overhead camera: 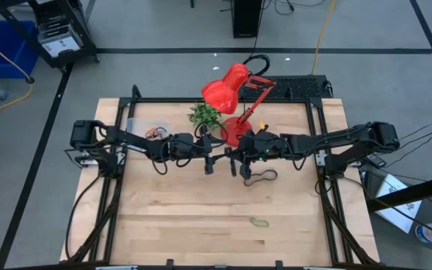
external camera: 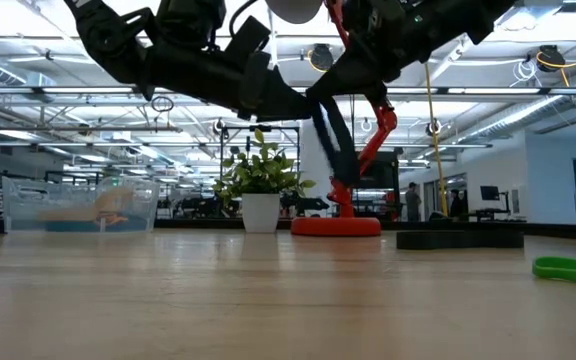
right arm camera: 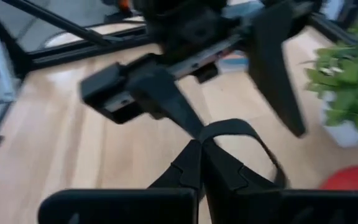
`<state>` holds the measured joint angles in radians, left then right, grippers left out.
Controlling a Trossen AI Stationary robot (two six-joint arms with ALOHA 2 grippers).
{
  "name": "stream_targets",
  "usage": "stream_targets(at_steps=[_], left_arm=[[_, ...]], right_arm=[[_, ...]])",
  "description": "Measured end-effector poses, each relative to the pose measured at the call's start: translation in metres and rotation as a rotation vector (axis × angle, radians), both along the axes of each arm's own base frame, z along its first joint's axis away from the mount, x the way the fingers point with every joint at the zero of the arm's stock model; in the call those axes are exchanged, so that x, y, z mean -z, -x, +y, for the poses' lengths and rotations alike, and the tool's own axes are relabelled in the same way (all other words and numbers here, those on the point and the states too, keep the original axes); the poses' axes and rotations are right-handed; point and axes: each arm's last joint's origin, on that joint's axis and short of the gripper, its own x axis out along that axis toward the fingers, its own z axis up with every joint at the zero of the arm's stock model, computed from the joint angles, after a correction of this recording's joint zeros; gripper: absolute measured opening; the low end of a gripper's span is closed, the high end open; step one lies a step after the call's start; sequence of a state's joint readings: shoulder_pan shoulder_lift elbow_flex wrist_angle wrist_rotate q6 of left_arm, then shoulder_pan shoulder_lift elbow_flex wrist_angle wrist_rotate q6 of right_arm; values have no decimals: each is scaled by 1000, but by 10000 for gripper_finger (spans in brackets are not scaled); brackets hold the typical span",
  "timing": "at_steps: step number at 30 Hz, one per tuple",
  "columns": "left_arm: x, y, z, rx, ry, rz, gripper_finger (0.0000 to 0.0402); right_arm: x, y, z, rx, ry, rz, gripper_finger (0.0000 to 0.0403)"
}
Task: Pick and place rubber bands into bin
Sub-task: Put the black rubber band into the transparent bin
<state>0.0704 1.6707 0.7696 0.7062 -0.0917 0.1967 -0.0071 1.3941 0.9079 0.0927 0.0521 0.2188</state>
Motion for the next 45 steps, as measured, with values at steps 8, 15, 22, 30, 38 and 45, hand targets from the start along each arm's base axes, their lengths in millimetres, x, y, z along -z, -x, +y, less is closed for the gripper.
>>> stream_targets(at_steps=[8, 15, 22, 30, 38, 45], left_arm=[[0, 0, 0, -2, -1, 0, 229], [0, 0, 0, -1, -4, 1, 194], [0, 0, 0, 0, -8, 2, 64], [0, 0, 0, 6, -10, 3, 20], [1, 0, 0, 5, -9, 8, 14], [1, 0, 0, 5, -7, 10, 7]], right_arm=[[-1, -1, 2, -52, -26, -17, 0], [-1, -1, 2, -52, -26, -17, 0], [-1, -1, 2, -53, -23, -16, 0], [-1, -1, 2, -53, -23, -16, 0], [-1, -1, 2, -52, -22, -16, 9], [-1, 0, 2, -51, -21, -9, 30]])
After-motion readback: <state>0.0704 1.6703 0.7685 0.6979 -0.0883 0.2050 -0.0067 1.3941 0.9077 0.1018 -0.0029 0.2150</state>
